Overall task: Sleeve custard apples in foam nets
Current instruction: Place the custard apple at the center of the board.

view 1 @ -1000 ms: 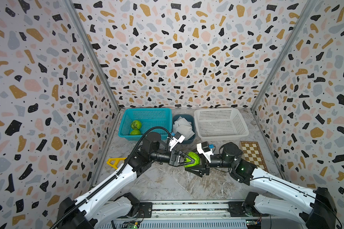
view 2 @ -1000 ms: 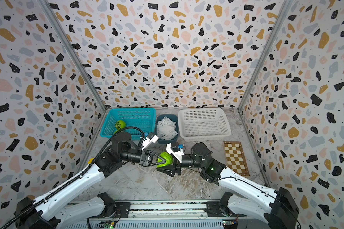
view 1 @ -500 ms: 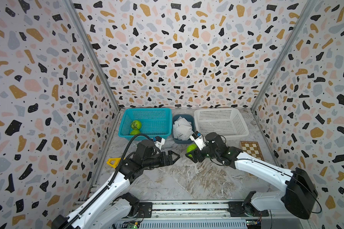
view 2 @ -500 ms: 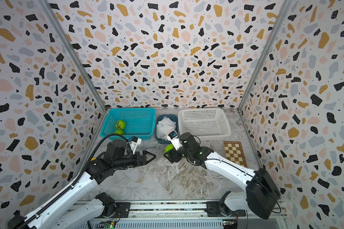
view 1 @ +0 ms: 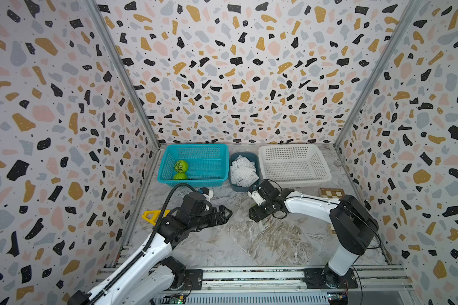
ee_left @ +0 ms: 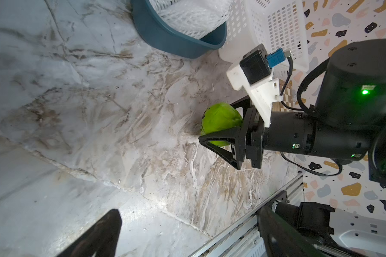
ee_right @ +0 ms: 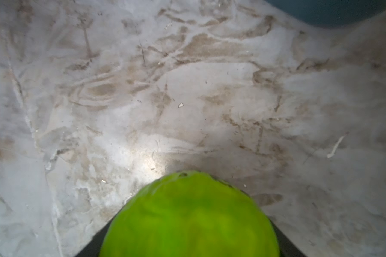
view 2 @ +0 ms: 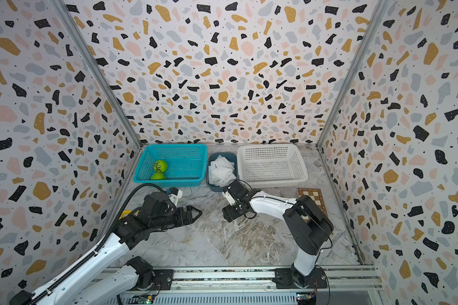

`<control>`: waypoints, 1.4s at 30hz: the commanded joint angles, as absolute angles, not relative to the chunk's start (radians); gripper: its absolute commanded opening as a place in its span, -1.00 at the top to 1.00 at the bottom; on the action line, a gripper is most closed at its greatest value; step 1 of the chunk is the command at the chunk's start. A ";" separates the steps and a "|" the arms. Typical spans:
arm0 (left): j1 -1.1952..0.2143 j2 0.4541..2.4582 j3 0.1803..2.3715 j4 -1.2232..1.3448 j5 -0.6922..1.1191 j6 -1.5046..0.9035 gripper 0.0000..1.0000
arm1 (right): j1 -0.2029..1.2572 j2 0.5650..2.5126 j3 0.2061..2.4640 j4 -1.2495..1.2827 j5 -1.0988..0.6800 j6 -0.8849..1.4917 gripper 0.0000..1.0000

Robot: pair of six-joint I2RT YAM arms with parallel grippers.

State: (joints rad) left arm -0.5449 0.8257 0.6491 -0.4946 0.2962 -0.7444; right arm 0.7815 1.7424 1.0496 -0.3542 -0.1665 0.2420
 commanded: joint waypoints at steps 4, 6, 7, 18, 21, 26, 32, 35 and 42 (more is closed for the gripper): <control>-0.541 0.824 0.627 -0.459 0.300 -0.745 -0.91 | 0.773 1.747 1.116 -0.487 -0.157 0.202 -0.44; -0.542 0.826 0.623 -0.454 0.304 -0.748 -0.90 | 0.770 1.757 1.129 -0.518 -0.143 0.186 -0.46; -0.541 0.827 0.620 -0.451 0.305 -0.749 -0.91 | 0.770 1.764 1.135 -0.531 -0.131 0.182 -0.46; -0.543 0.833 0.608 -0.444 0.309 -0.755 -0.90 | 0.770 1.809 1.171 -0.557 -0.115 0.170 -0.69; -0.541 0.837 0.609 -0.442 0.313 -0.756 -0.90 | 0.775 1.803 1.180 -0.556 -0.104 0.175 -0.87; -0.541 0.845 0.615 -0.439 0.316 -0.752 -0.90 | 0.778 1.787 1.196 -0.549 -0.112 0.173 -0.99; -0.541 0.854 0.622 -0.437 0.315 -0.752 -0.90 | 0.782 1.756 1.207 -0.556 -0.104 0.177 -0.99; -0.541 0.857 0.637 -0.449 0.310 -0.747 -0.90 | 0.782 1.700 1.200 -0.549 -0.098 0.189 -0.99; -0.542 0.896 0.701 -0.481 0.295 -0.723 -0.78 | 0.780 1.503 1.151 -0.500 -0.059 0.232 -0.99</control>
